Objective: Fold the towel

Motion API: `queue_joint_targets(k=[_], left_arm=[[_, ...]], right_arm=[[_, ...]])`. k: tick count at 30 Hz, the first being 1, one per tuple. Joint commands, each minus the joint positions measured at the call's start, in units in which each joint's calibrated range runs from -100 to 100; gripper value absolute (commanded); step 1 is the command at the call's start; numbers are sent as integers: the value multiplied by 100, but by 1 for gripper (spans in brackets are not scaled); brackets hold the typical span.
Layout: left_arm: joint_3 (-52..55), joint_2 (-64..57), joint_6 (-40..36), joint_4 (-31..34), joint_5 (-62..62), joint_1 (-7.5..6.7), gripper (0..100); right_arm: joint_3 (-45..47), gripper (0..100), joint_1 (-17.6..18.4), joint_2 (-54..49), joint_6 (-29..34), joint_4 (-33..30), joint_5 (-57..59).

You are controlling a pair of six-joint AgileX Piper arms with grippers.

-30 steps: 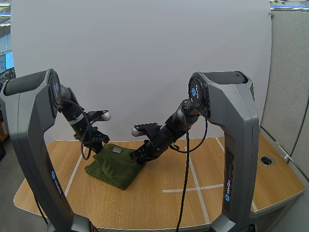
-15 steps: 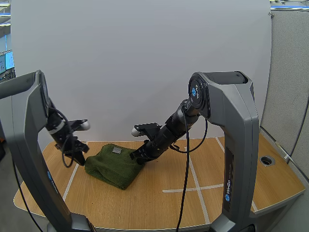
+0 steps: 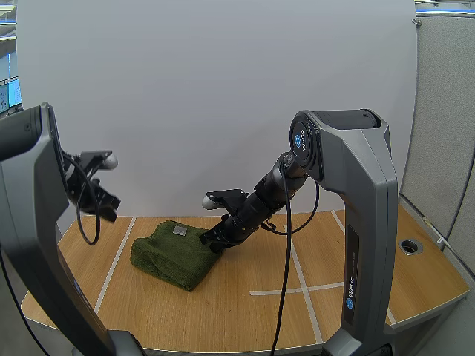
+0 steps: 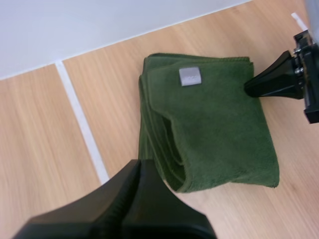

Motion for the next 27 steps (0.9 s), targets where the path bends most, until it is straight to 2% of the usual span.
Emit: queue_joint_targets(k=[1,8,10,14,17,20,22,25,27], left_arm=[[93,-71,32,-188,100,-245,0],[428,-60,32,-250,100,-742,0],[597,-32,32,-180,100,-845,0],[933,183,32,-165,100,-965,0],[1124,407,115,-153,100,-974,0],[1265,593,132,126,100,-974,0],[1387,691,122,450,-437,-974,0],[1561,703,17,695,-1107,-920,0],[1574,703,17,695,-1143,-867,0]], right_arm=[[41,0,-18,5,17,-161,254],[41,0,-18,5,17,-161,254],[41,0,-18,5,17,-161,254],[41,0,-18,5,17,-187,254],[41,0,-18,5,17,-187,254],[41,0,-18,5,17,-205,254],[41,0,-18,5,17,-230,254],[41,0,-18,5,107,-323,254],[41,0,-18,5,127,-373,254]])
